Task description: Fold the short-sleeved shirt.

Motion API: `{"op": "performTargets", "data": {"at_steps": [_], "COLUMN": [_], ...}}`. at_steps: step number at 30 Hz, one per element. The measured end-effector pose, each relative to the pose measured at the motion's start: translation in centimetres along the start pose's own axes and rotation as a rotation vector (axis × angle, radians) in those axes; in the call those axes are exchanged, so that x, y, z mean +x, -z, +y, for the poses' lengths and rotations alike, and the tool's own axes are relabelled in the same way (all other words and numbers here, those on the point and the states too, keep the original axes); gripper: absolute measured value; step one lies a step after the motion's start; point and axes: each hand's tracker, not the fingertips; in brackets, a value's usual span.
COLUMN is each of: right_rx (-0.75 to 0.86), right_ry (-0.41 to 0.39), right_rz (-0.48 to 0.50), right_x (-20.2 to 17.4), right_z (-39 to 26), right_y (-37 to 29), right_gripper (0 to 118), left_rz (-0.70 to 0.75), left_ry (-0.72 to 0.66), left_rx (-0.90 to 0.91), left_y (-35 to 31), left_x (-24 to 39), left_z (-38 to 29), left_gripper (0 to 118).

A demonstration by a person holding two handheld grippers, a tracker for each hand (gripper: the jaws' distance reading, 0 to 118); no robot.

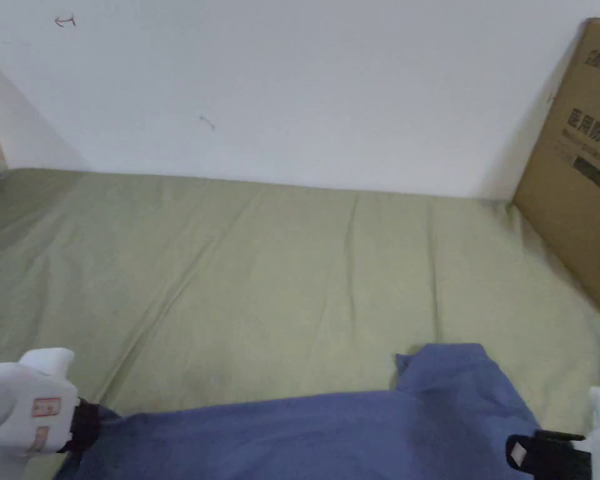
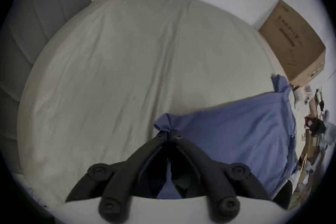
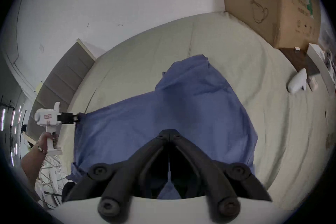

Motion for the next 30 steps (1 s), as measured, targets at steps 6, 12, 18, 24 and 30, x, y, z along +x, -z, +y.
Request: {"op": "performTargets", "data": {"at_steps": [6, 12, 18, 24, 30], "right_rx": [-0.151, -0.189, -0.329, -0.150, 0.137], "right_ry": [0.081, 0.131, -0.037, 0.044, 0.041], "right_rz": [-0.137, -0.270, -0.274, -0.047, -0.027], "right_x": [4.4, 6.5, 5.8, 5.6, 5.1], "right_z": [8.8, 11.1, 12.3, 11.7, 12.3], "right_y": [8.1, 12.8, 17.6, 11.4, -0.7], "right_gripper": [115, 115, 86, 0, 0], "left_rz": [-0.028, -0.033, -0.010, -0.025, -0.058], "left_ry": [0.003, 0.009, 0.031, -0.014, -0.031], "left_rx": [0.049, 0.051, 0.027, 0.050, 0.196], "left_y": [-3.5, -3.8, -2.9, -3.9, -10.4], "left_x": [0.8, 0.6, 0.2, -0.2, -0.1], "left_z": [0.9, 0.4, 0.5, 0.3, 1.3], "left_gripper": [1, 1, 1, 1, 1]}}
